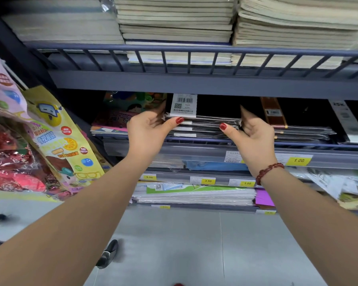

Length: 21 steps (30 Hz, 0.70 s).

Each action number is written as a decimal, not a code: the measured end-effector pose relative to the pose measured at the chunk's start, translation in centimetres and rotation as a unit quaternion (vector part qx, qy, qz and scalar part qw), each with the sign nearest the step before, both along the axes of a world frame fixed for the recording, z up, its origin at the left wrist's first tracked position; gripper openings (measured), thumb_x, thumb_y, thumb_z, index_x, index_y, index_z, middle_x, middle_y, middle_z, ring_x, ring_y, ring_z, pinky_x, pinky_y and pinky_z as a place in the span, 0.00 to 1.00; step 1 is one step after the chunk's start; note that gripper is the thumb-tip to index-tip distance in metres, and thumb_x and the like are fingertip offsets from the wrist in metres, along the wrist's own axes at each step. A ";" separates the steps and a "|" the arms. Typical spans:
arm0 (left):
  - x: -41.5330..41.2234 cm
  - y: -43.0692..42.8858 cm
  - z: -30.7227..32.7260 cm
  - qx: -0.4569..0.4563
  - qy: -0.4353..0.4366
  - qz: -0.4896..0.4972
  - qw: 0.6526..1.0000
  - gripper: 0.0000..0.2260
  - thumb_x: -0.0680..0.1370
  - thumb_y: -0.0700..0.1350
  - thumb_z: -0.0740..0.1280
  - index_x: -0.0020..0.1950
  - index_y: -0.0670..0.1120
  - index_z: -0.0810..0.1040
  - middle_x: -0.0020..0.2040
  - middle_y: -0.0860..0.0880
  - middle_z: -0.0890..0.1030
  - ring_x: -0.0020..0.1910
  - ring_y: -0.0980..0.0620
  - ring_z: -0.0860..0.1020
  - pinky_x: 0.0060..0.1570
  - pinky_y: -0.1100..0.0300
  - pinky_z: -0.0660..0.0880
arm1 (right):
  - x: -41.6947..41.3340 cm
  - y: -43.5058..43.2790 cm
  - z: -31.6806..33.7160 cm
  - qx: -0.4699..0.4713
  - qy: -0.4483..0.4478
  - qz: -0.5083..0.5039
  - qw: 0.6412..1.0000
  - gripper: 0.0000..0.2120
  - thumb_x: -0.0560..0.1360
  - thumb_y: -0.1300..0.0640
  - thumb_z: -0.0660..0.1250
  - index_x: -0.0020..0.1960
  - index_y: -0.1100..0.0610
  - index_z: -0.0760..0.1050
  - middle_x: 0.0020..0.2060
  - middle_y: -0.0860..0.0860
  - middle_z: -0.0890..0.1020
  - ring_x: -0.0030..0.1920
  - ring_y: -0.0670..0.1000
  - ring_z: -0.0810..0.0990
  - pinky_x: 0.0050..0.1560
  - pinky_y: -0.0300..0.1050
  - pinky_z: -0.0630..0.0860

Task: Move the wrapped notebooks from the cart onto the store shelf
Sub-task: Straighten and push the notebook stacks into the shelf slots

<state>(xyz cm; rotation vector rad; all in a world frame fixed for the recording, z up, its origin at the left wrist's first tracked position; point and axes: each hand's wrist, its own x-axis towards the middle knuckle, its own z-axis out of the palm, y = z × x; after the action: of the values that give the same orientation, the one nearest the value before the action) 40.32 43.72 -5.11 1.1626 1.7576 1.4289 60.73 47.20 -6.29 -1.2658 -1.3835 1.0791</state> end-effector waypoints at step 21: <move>0.1 -2.9 0.7 -0.035 0.228 -0.071 0.970 0.18 0.75 0.49 0.69 0.60 0.40 0.75 0.55 0.43 0.75 0.58 0.44 0.74 0.58 0.58 0.70 | 3.1 -3.2 3.6 -0.008 -0.276 0.088 0.957 0.30 0.73 0.52 0.70 0.72 0.56 0.64 0.68 0.51 0.72 0.65 0.50 0.72 0.66 0.47 0.70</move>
<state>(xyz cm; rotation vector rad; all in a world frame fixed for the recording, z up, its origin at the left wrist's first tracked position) 40.45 40.83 -4.42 1.6383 1.9556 1.0607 63.81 43.97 -2.70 -1.5516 -1.9368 0.8844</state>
